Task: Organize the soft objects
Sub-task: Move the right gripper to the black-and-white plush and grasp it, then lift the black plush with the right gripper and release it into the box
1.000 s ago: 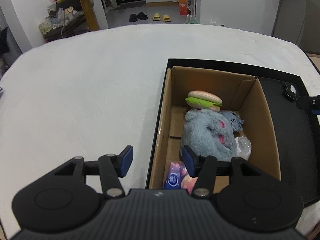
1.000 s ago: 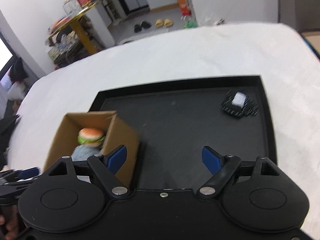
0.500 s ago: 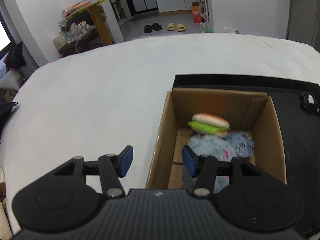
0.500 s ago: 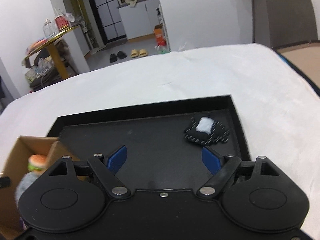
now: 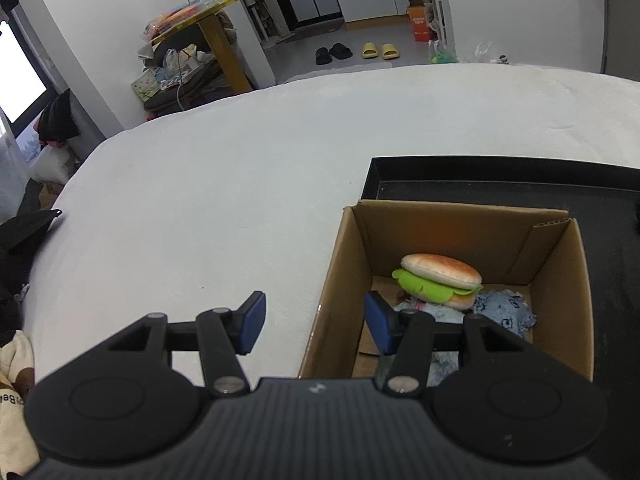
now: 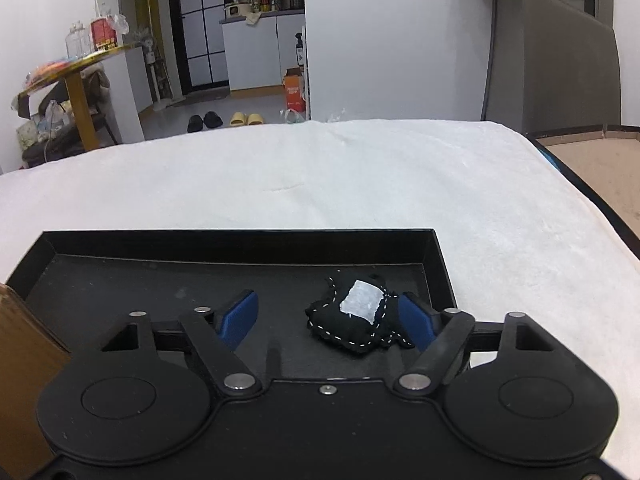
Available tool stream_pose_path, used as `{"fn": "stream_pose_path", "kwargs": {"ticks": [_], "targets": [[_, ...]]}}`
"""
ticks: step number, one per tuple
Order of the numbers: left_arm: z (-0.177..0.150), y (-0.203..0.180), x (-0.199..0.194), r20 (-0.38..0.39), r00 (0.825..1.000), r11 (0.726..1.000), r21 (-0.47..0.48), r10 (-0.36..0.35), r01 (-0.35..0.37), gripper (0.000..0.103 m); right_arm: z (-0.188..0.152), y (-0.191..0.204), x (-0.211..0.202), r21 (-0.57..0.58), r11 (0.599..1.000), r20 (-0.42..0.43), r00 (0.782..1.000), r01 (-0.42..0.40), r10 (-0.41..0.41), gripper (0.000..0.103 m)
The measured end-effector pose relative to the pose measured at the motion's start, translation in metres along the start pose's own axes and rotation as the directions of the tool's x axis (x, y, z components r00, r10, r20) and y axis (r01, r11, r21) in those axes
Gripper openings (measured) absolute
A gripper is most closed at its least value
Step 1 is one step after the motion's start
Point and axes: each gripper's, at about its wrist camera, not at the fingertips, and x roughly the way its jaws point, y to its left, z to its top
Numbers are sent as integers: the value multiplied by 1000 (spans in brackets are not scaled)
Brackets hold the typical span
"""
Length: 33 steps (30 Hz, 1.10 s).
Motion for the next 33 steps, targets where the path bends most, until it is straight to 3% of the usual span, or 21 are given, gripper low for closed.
{"fn": "stream_pose_path", "kwargs": {"ticks": [12, 16, 28, 33], "targets": [[-2, -1, 2, -15, 1000, 999, 21, 24, -24, 53, -2, -12, 18, 27, 999, -32, 999, 19, -18, 45], [-5, 3, -2, -19, 1000, 1000, 14, 16, -16, 53, -4, -5, 19, -18, 1000, -43, 999, 15, -15, 22], [-11, 17, -15, -2, 1000, 1000, -1, -12, 12, 53, -12, 3, -9, -45, 998, -126, 991, 34, -39, 20], [-11, 21, -16, 3, 1000, 1000, -1, -14, 14, 53, -19, 8, -22, -79, 994, -161, 983, 71, -83, 30]]}}
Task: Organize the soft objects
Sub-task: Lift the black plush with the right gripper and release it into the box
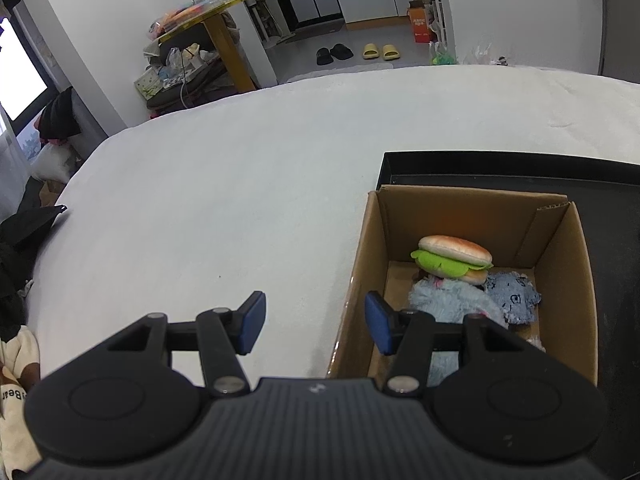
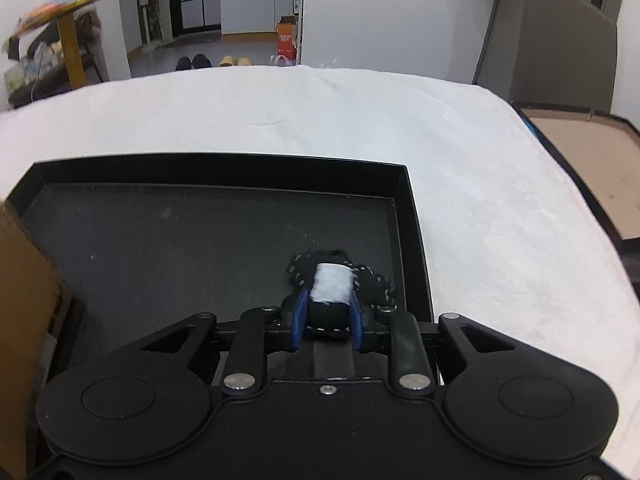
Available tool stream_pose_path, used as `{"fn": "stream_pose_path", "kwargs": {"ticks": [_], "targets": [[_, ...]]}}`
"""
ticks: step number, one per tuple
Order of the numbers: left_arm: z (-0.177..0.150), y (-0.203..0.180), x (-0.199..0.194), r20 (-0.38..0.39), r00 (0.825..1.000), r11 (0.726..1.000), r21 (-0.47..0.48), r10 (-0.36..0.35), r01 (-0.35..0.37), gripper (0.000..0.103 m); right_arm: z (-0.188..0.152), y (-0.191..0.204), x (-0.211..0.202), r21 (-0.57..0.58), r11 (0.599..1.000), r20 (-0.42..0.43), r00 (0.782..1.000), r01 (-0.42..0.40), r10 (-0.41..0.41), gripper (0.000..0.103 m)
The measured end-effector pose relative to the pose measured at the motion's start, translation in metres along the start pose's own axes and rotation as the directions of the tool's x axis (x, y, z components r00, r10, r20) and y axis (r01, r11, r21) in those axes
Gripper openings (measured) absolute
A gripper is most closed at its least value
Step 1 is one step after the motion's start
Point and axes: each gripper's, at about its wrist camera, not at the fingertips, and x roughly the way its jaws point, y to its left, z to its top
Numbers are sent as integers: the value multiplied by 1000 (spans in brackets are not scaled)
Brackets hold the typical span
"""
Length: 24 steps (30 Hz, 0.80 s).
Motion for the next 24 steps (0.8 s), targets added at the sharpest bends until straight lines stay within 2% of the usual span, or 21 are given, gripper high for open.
{"fn": "stream_pose_path", "kwargs": {"ticks": [2, 5, 9, 19, 21, 22, 23, 24], "targets": [[0, 0, 0, 3, 1000, 1000, 2, 2, -2, 53, -1, 4, -2, -13, 1000, 2, 1000, 10, -10, 43], [-1, 0, 1, 0, 1000, 1000, 4, 5, -5, 53, 0, 9, -3, -25, 1000, 26, 1000, 13, -12, 47], [-1, -2, 4, -7, 1000, 1000, 11, 15, -15, 53, 2, 11, 2, -46, 998, 41, 999, 35, -33, 48], [1, -4, 4, -9, 1000, 1000, 15, 23, -23, 53, 2, 11, 23, -69, 997, 22, 1000, 22, -20, 45], [1, -2, 3, -9, 1000, 1000, 11, 20, -20, 53, 2, 10, 25, -73, 997, 29, 999, 21, -19, 39], [1, -1, 2, -9, 1000, 1000, 8, 17, -17, 53, 2, 10, 25, -79, 997, 31, 999, 24, -22, 31], [1, 0, 1, -10, 1000, 1000, 9, 14, -14, 53, 2, 10, 25, -89, 995, 34, 999, 38, -35, 27], [0, 1, 0, -12, 1000, 1000, 10, 9, -9, 53, 2, 10, 24, -104, 993, 38, 998, 55, -51, 26]]}}
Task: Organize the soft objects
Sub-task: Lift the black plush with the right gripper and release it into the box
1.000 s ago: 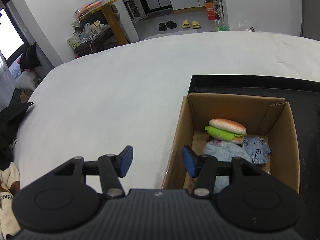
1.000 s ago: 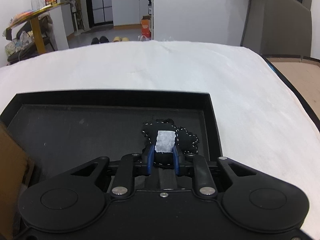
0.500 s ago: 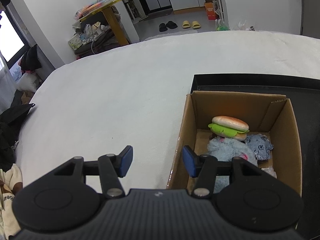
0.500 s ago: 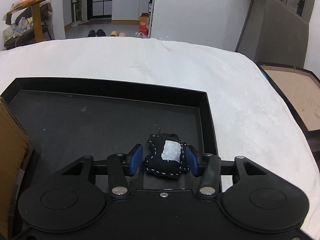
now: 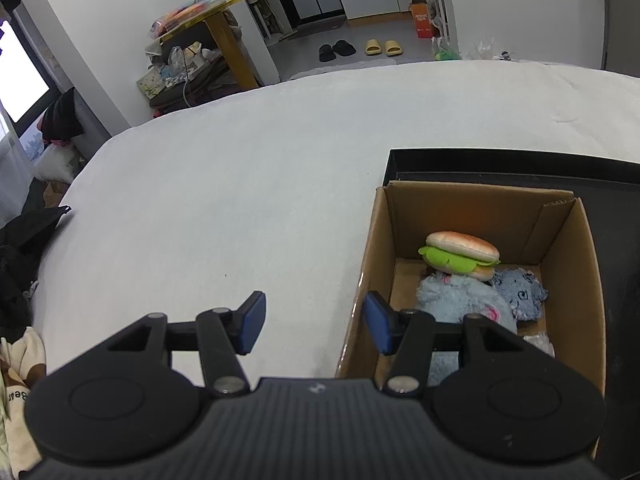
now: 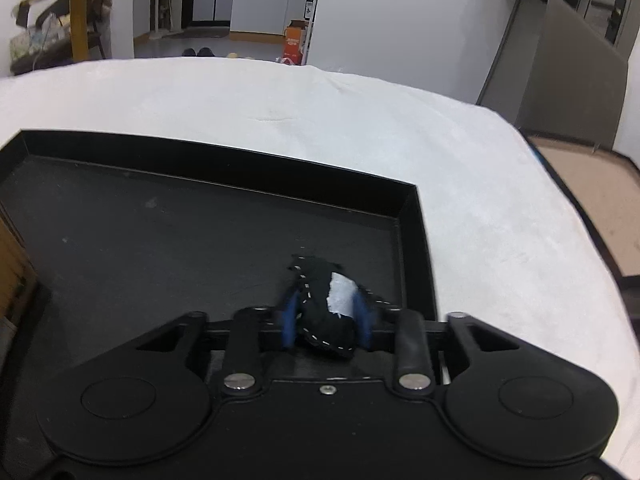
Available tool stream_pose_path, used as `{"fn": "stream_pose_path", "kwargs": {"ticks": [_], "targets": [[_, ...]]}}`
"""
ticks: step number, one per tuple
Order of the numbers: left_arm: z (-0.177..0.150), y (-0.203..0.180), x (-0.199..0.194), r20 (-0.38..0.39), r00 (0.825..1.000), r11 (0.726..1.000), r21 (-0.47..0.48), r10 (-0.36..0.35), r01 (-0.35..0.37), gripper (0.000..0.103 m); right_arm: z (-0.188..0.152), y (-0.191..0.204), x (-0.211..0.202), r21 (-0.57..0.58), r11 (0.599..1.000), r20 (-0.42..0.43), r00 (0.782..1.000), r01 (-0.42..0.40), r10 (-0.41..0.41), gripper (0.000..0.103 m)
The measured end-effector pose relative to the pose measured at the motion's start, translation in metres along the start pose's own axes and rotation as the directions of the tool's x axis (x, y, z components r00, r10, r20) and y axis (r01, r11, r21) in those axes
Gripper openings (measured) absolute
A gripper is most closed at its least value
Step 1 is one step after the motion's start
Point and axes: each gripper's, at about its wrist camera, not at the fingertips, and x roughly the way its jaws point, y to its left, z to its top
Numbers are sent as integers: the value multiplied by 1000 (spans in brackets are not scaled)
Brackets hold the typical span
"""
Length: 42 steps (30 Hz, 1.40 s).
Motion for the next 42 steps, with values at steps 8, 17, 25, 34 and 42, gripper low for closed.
{"fn": "stream_pose_path", "kwargs": {"ticks": [8, 17, 25, 34, 42], "targets": [[-13, 9, -6, -23, 998, 998, 1, -59, 59, 53, -5, -4, -22, -4, 1000, 20, 1000, 17, -17, 21], [-23, 19, -15, -9, 993, 993, 8, -118, 118, 53, -6, -15, -54, 74, 996, 34, 998, -57, 54, 21], [-28, 26, -20, 0, 986, 986, -11, -169, 169, 53, -11, -20, -79, 127, 983, 22, 991, -133, 131, 21], [-37, 38, -27, 4, 972, 971, -14, -237, 237, 53, 1, -16, -120, 134, 970, 60, 978, -204, 198, 21], [-43, 47, -21, -3, 959, 958, -46, -284, 284, 53, 11, 2, -155, 132, 952, 82, 960, -275, 266, 22]]}}
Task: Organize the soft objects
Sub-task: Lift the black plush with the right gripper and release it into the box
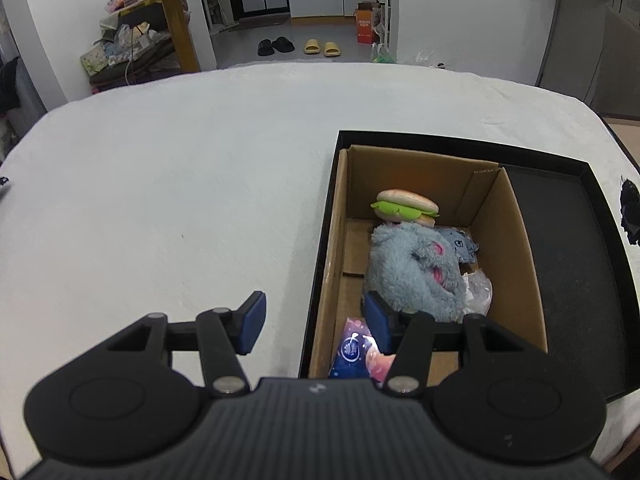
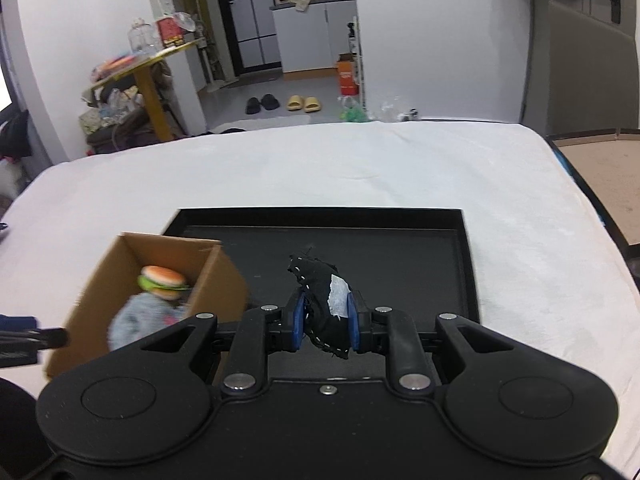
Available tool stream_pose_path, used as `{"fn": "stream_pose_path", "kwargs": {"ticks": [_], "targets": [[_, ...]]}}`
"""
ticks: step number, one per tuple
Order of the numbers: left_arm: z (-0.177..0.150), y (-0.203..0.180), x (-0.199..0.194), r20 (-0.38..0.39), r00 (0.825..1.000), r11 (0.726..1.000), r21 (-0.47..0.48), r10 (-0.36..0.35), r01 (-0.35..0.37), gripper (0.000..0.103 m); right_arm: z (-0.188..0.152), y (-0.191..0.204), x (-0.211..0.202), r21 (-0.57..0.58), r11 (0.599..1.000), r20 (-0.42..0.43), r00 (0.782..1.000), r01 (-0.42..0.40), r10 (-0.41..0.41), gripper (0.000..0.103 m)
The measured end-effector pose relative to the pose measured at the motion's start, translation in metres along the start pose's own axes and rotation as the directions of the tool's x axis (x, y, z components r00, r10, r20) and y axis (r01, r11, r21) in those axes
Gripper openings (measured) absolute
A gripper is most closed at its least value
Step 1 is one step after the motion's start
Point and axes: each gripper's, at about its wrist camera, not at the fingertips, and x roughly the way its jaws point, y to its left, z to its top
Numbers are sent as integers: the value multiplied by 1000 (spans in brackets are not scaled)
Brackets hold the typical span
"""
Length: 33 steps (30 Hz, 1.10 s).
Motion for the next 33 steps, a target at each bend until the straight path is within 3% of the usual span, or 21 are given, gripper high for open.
{"fn": "stream_pose_path", "kwargs": {"ticks": [9, 14, 21, 26, 33], "targets": [[-3, 9, 12, -35, 999, 999, -37, -40, 39, 49, 10, 37, -20, 11, 997, -8, 997, -81, 81, 22], [-7, 14, 8, -17, 999, 998, -40, -45, 45, 46, 9, 57, -24, 8, 994, -22, 994, -109, 109, 23], [-8, 18, 15, -49, 997, 997, -46, -63, 61, 41, 2, 89, -19, 0, 983, -71, 981, -181, 181, 24], [-9, 21, 24, -86, 993, 995, -56, -83, 78, 27, -3, 103, -13, 21, 977, -111, 971, -213, 214, 24], [-10, 21, 34, -118, 988, 993, -65, -103, 96, 19, -7, 109, -4, 86, 962, -168, 948, -258, 270, 24]]}}
